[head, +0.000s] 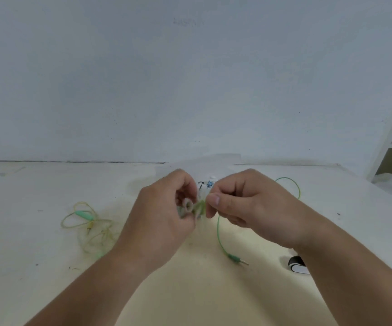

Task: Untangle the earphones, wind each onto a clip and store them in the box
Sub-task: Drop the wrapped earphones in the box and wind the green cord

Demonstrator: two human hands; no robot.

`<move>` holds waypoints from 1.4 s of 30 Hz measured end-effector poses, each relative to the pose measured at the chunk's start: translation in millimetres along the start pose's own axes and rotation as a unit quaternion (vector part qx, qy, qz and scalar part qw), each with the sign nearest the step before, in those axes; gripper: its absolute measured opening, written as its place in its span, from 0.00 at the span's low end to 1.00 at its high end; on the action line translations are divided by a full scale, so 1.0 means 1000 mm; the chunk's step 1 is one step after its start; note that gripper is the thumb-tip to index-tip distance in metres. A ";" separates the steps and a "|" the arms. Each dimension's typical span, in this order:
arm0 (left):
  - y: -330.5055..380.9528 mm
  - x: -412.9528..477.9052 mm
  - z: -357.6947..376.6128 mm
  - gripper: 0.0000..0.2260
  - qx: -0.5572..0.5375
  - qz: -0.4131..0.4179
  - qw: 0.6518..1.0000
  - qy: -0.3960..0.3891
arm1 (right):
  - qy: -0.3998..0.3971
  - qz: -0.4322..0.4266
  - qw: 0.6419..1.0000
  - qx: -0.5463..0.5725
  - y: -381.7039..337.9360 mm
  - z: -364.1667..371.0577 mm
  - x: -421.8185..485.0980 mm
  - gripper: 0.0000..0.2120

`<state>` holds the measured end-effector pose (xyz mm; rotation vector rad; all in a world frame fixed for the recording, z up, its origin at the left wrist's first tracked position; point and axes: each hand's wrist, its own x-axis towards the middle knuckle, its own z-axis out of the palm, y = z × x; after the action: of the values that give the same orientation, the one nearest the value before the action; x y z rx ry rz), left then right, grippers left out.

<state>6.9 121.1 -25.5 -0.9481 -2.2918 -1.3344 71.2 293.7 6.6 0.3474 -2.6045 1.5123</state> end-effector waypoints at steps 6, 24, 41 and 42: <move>0.007 -0.002 -0.004 0.15 -0.070 0.022 0.993 -0.096 | 0.178 0.012 0.977 -0.114 0.005 -0.008 0.005 0.14; -0.006 0.010 -0.006 0.16 -0.177 -0.089 0.973 0.122 | -0.070 0.103 0.992 0.001 0.012 0.014 0.006 0.15; 0.003 -0.001 -0.002 0.16 -0.010 0.017 0.998 -0.052 | 0.176 -0.008 0.969 -0.176 0.000 0.001 0.002 0.06; 0.003 -0.001 -0.002 0.16 -0.029 0.010 0.998 -0.062 | 0.191 -0.010 0.970 -0.150 0.001 -0.001 0.002 0.06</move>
<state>10.2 120.0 -23.0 -1.0991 -2.3377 -1.3759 69.0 294.8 7.0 0.0439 -2.4519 1.0293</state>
